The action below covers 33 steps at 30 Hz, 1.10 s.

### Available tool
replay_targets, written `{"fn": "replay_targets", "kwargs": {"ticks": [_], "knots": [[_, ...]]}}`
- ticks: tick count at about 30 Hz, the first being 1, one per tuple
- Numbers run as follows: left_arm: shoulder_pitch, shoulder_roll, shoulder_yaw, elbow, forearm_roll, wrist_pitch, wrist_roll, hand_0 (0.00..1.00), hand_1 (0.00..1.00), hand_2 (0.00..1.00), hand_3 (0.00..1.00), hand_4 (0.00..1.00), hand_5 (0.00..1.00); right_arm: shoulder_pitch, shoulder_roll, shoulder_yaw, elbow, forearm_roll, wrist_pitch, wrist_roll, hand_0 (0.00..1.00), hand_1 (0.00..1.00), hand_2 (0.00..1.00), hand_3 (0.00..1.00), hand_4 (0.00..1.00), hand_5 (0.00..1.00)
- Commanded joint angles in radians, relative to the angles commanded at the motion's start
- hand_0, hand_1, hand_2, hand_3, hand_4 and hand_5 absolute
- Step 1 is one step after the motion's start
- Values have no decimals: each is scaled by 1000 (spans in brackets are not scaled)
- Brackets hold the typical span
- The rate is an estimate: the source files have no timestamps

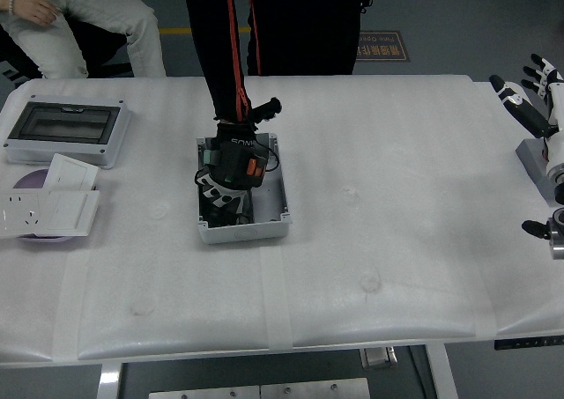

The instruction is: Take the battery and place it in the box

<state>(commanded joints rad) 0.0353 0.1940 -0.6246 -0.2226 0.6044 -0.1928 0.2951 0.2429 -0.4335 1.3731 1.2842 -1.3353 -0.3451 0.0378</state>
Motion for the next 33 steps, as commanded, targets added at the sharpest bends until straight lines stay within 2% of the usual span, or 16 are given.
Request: {"fn": "replay_targets", "kwargs": {"ticks": [11,19,33], "knots": [[-3,-12,5,-1,-3,-23,49,373,607,578,516,864,352,-16,-7,38,10,7,-1,6,989,861,902,949,944,621],[8,-8,33,-6,-20,11,69,392,615,585,518,865,352,-25,-9,81,14,6,-3,9,988,860,901,948,941,620],[4,-13,41,-4,-23,4,68,457,621,585,532,855,358,-12,-9,65,15,12,-4,10,986,856,900,945,939,620]]}}
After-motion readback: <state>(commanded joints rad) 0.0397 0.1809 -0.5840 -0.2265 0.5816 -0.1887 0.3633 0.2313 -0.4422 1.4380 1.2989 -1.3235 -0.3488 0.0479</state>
